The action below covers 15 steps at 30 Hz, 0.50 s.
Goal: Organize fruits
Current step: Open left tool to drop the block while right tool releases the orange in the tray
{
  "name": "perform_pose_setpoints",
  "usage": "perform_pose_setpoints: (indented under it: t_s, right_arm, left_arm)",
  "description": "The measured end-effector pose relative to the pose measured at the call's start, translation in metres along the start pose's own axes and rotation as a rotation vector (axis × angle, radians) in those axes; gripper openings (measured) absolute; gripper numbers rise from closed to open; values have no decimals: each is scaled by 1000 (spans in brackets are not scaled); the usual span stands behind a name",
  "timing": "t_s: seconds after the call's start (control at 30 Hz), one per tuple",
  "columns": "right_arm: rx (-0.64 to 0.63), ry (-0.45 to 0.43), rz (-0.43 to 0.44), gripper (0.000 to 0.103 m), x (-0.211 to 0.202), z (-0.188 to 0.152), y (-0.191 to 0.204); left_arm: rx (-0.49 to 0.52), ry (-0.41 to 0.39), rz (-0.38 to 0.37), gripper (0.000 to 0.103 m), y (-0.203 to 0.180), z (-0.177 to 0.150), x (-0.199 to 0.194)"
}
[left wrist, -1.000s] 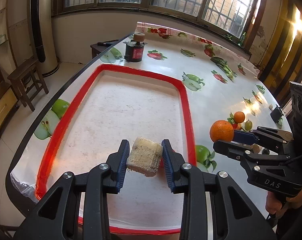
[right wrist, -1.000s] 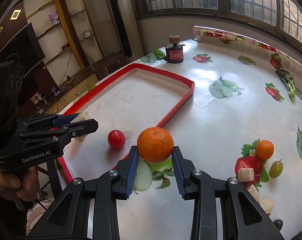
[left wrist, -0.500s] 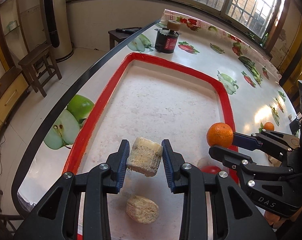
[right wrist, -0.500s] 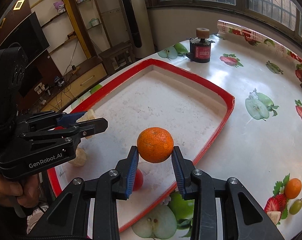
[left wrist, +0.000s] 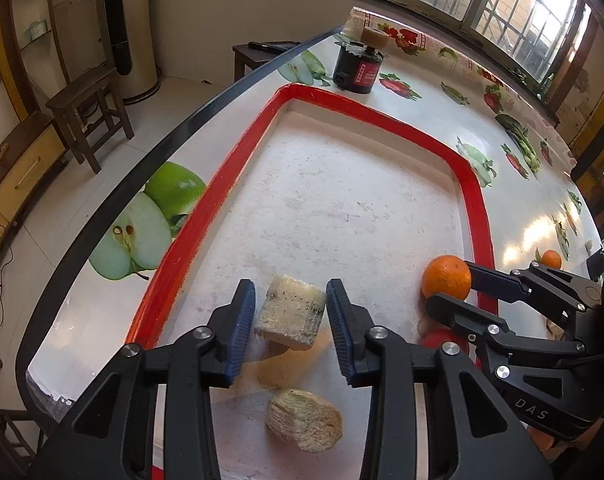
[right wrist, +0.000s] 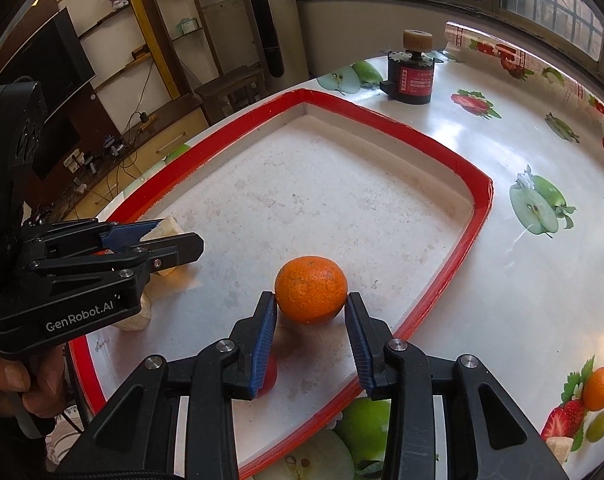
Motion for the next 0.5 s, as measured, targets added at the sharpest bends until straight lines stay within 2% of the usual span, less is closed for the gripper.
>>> perform_pose_setpoints:
  t_s: [0.03, 0.07, 0.17, 0.5]
  right_arm:
    - [0, -7, -2, 43, -2, -1, 0]
    - [1, -15, -6, 45, -5, -1, -1]
    - [6, -38, -13, 50, -17, -3, -2]
    - [46, -114, -3, 54, -62, -32, -12]
  left_arm:
    - [-4, -9, 5, 48, 0, 0, -3]
    - [-6, -21, 6, 52, 1, 0, -7]
    - [-4, -39, 3, 52, -2, -2, -16]
    - [29, -61, -5, 52, -23, -13, -34]
Point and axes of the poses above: each gripper's, at about its wrist camera, not at the fingertips, and x roughly the way its jaws point, y to its left, z to its top, the point moved 9 cm from there along x, roughly the way its jaws point, and after that the axes turned 15 degrees about y, right-handed, at the moved point
